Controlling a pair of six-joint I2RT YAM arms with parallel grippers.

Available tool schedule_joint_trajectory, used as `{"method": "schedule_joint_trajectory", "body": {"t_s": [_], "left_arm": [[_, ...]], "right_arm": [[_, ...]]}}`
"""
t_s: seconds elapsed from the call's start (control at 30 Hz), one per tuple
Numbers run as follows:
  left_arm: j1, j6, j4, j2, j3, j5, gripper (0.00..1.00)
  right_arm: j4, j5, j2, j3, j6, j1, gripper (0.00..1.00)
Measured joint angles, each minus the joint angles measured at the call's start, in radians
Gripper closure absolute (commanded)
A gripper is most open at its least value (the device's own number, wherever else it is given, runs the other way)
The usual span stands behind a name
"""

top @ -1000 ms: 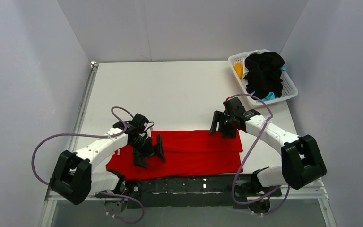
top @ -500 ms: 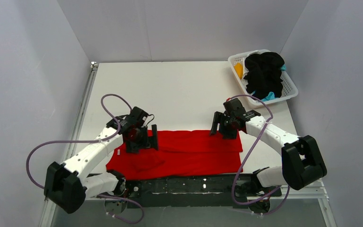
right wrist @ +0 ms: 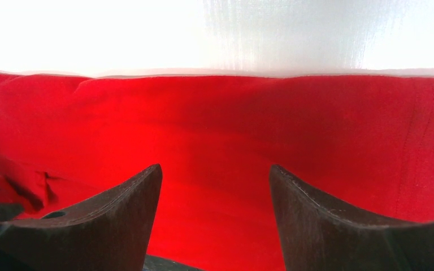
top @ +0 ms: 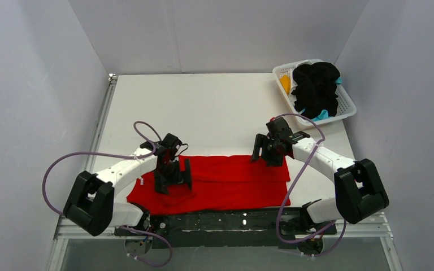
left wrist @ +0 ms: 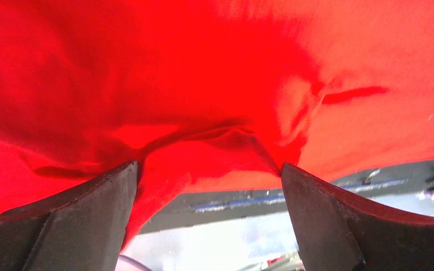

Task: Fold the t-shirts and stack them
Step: Fold the other side of the tshirt into a rectangle

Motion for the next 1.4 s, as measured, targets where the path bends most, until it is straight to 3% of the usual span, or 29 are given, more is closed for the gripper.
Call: {"method": "schedule_joint_trajectory", "body": {"t_s": [0.13,0.5,0.63,0.73,0.83,0.93,1.1,1.4], "left_arm": [[-0.016,-0.016,-0.037,-0.113,-0.088,0.095,0.02],[-0.061,-0.075,-0.165,-0.447,-0.141,0.276,0.02],[-0.064,-0.074,-0.225,-0.472,-0.123,0.241,0.02],[-0.065,-0.077,-0.255,-0.466,-0.053,0.11,0.02],[-0.064,-0.089,-0.22,-0.409,-0.01,-0.008,0.02],[-0.064,-0.089,-0.148,-0.253,-0.003,-0.022,0.02],[-0.064,-0.074,-0.008,0.05,0.043,0.035,0.02],[-0.071,-0.03,0.086,0.211,0.101,0.144,0.02]], "right_arm": [[0.001,-0.001,0.012,0.0,-0.001,0.0,0.23],[0.001,0.0,0.011,0.0,-0.002,0.0,0.23],[0.001,0.002,0.011,0.0,-0.005,0.0,0.23],[0.001,0.003,0.011,0.0,-0.005,0.0,0.23],[0.001,0.003,0.011,0.0,-0.006,0.0,0.23],[0.001,0.003,0.008,0.0,-0.009,0.0,0.23],[0.001,0.01,0.0,0.0,-0.011,0.0,0.23],[0.011,0.015,-0.026,-0.001,-0.01,0.0,0.23]]}}
